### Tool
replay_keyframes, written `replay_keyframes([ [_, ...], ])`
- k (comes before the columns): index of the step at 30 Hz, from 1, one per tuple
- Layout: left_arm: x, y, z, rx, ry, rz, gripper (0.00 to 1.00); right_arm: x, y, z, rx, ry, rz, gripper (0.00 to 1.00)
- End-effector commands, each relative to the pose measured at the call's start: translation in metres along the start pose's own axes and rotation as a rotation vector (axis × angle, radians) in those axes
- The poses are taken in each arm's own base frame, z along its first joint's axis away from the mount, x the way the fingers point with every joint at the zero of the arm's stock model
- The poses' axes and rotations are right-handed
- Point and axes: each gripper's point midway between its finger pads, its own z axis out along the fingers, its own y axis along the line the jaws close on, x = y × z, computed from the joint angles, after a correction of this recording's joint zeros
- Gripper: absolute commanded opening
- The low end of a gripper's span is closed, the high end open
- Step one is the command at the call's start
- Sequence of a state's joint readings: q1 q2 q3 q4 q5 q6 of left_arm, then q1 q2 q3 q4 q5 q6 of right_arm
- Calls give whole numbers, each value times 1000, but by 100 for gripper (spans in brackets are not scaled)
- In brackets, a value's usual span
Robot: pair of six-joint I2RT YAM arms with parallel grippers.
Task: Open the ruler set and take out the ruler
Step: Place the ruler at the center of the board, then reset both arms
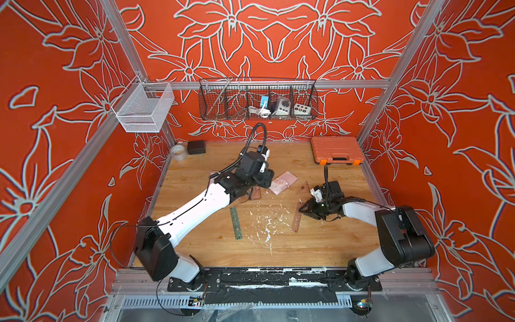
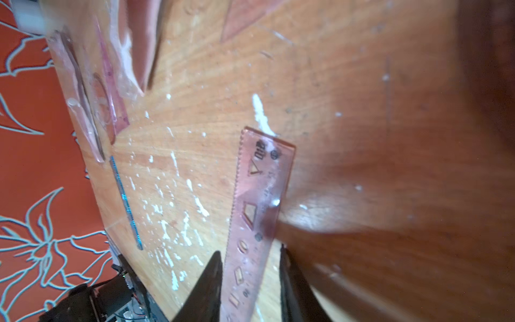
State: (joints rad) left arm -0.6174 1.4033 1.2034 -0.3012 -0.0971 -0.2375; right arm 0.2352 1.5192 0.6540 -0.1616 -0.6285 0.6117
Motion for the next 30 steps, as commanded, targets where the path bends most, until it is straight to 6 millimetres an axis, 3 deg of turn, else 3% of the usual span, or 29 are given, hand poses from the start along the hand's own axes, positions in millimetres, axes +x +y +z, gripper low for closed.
replay_keyframes([
  [1,5,24,-6,18,-84,-144,62,-6,5,-18,57,-35,-17,44],
  [7,37,109,-39,-160,-146,-316,62,-35,19,-90,219,-263,-81,52],
  [10,57,156,-67,-409,-225,-312,77,-52,14,-137,325,-490,-75,55],
  [12,68,180,-92,-535,-350,-311,91,-60,7,-169,389,-668,-79,64],
  [16,90,190,-104,-568,-504,-184,94,-67,-8,-205,459,-946,-116,96],
  [19,106,215,-118,-728,-541,-132,99,-67,-21,-229,594,-1042,-160,98],
  [24,118,241,-107,-772,-502,-136,99,-66,-49,-260,815,-1229,-184,98],
  [30,119,258,-69,-772,-414,-66,100,-69,-74,-251,901,-1296,-128,98],
])
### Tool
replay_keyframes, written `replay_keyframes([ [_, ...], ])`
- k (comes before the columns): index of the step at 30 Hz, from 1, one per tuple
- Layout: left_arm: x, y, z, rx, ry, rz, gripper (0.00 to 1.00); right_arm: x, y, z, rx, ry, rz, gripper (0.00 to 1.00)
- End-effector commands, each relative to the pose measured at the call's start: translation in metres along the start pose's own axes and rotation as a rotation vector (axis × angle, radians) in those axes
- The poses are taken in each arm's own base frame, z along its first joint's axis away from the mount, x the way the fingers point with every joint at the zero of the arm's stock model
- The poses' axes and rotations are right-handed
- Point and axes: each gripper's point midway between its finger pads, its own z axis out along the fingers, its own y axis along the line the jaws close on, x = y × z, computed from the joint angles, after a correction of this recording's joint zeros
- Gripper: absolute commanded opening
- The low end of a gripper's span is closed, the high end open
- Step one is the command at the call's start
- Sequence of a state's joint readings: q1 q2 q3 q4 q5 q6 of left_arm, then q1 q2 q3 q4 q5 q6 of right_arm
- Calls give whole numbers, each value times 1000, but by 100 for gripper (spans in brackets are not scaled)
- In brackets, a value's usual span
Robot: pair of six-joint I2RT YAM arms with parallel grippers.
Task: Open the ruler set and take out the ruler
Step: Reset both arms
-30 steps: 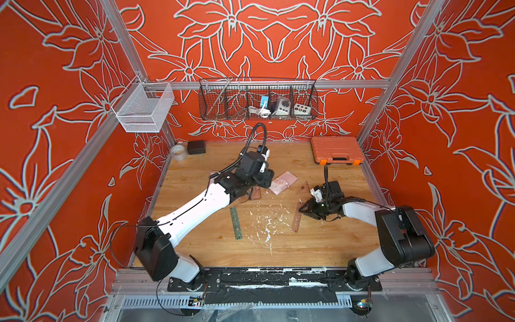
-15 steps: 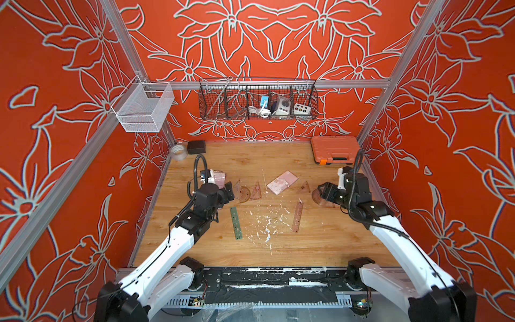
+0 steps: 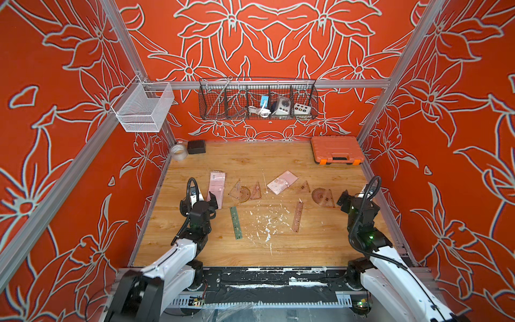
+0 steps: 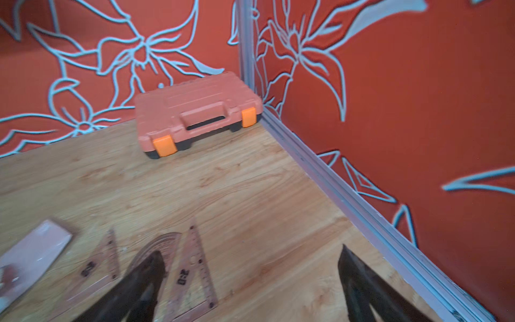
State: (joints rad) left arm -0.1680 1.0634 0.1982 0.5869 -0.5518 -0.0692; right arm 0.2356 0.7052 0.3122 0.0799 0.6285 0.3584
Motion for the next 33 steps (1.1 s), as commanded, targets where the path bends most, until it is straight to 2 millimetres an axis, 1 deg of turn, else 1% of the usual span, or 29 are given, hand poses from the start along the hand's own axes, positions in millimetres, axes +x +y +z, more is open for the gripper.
replay_keyframes([
  [1,-24,-11,15,28,-86,10,100,-19,-15,9,144,-97,-3,98],
  [4,-7,-6,36,-3,1,-16,100,-8,-13,27,229,-44,-111,98],
  [5,-6,-5,42,-6,-1,-22,99,-4,-9,35,243,-38,-148,98],
  [6,-2,-10,44,9,38,-1,100,-1,-7,42,260,-42,-170,98],
  [7,-3,-14,44,34,50,0,100,3,-5,48,277,-37,-195,98],
  [8,-5,-17,44,53,25,4,99,5,-4,54,301,-47,-206,98],
  [10,1,-23,40,104,23,19,100,12,3,61,263,-94,-206,98],
  [11,3,-24,36,122,4,19,99,8,6,62,257,-129,-219,98],
  [13,14,-30,25,195,-53,21,99,12,18,62,182,-101,-248,98],
  [14,10,-31,20,209,-107,14,100,16,20,59,146,-96,-254,98],
  [15,9,-29,18,205,-127,6,100,15,17,53,134,-138,-229,97],
  [17,10,-28,21,196,-93,7,99,17,9,42,110,-192,-176,96],
  [19,11,-28,34,165,-21,15,99,16,10,42,106,-198,-176,96],
  [20,10,-31,44,151,4,26,99,15,17,47,94,-181,-199,96],
  [21,12,-32,49,157,41,23,99,15,28,54,56,-150,-236,97],
  [23,14,-19,52,140,82,-36,99,25,57,74,-62,-44,-333,94],
  [24,13,-18,52,138,61,-39,99,27,67,85,-103,-7,-357,93],
  [25,13,-18,52,139,65,-39,100,28,71,91,-130,26,-364,91],
  [26,14,-18,52,141,76,-38,100,33,68,91,-132,63,-367,91],
  [27,13,-18,52,141,63,-38,100,32,63,88,-116,37,-355,88],
  [28,13,-18,52,142,65,-36,100,32,55,80,-88,-11,-333,85],
  [29,14,-19,51,147,70,-37,100,30,55,65,-138,-90,-310,89],
  [30,13,-18,52,144,66,-36,100,35,56,53,-198,-128,-292,98],
  [31,14,-18,52,144,67,-36,100,32,55,52,-199,-157,-287,98],
  [32,14,-19,51,147,72,-35,100,32,62,59,-206,-149,-300,98],
  [33,13,-19,51,146,66,-36,99,36,67,73,-182,-95,-318,98],
])
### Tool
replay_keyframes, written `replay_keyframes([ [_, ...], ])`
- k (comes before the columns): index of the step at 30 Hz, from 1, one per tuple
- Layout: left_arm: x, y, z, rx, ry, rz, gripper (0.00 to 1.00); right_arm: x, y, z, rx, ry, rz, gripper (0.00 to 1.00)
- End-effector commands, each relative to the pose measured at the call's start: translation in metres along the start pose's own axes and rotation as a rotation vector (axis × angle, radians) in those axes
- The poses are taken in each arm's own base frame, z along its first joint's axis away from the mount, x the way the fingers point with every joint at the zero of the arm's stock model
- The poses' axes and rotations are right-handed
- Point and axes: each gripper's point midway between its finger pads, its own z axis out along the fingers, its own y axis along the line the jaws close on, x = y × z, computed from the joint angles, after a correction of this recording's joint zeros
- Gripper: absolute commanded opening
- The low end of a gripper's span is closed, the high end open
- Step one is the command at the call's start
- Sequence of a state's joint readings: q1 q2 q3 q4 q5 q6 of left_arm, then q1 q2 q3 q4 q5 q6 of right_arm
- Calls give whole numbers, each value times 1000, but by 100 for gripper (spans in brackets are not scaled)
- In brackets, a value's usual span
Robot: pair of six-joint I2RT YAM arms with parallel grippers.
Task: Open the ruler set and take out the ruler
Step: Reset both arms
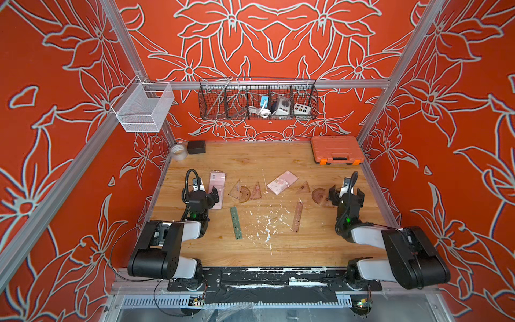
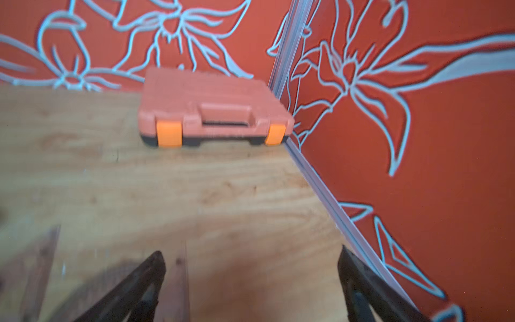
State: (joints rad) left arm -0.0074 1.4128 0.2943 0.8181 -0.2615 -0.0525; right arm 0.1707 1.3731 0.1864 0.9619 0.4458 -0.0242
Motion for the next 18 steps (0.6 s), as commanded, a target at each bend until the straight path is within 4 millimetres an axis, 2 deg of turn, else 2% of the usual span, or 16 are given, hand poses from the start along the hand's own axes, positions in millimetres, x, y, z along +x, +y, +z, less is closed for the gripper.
replay_keyframes([
  [1,1,-1,-1,10,6,-7,100,-18,17,22,-70,-25,-3,98],
  [2,1,-2,-1,12,7,-6,100,-8,10,27,-83,45,31,98],
  [3,2,-1,-1,11,6,-7,100,-8,6,27,-96,70,52,98],
  [5,2,-1,-1,11,7,-6,100,-11,8,28,-94,16,51,98],
  [7,1,-1,-1,11,7,-6,100,-7,7,27,-96,68,49,98],
  [9,2,-1,-1,12,7,-6,100,-11,7,27,-90,16,53,98],
  [18,2,-1,-1,14,9,-8,100,-10,7,27,-91,41,47,98],
])
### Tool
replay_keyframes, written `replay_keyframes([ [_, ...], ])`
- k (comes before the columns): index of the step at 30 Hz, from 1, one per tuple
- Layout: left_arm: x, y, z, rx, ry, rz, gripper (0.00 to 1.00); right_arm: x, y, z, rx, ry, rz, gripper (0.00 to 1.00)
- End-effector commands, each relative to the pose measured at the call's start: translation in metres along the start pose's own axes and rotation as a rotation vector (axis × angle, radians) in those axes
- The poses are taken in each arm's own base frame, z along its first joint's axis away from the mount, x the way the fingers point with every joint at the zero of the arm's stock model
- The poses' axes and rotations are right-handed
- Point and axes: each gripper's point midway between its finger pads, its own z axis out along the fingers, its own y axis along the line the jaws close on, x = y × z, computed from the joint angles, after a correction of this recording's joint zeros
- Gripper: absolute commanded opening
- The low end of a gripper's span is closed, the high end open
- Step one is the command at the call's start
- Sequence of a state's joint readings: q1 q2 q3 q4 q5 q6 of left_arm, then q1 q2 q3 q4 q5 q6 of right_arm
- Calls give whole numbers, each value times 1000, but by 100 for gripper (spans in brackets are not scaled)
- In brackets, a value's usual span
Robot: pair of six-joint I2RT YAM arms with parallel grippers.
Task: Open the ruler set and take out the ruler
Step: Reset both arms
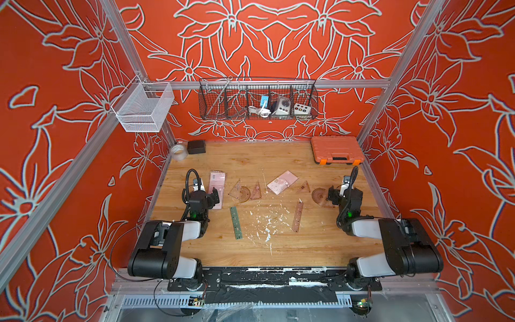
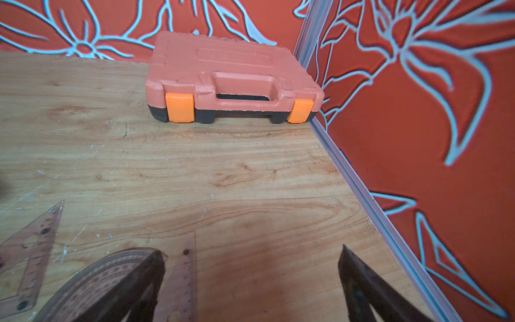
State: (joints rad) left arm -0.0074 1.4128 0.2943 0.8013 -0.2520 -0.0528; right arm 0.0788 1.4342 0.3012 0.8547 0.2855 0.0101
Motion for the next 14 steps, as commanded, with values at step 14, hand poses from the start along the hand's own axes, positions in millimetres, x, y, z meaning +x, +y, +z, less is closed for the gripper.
replay_keyframes([
  [14,-2,0,-1,8,-7,-10,100,-6,2,0,-14,-21,6,98],
])
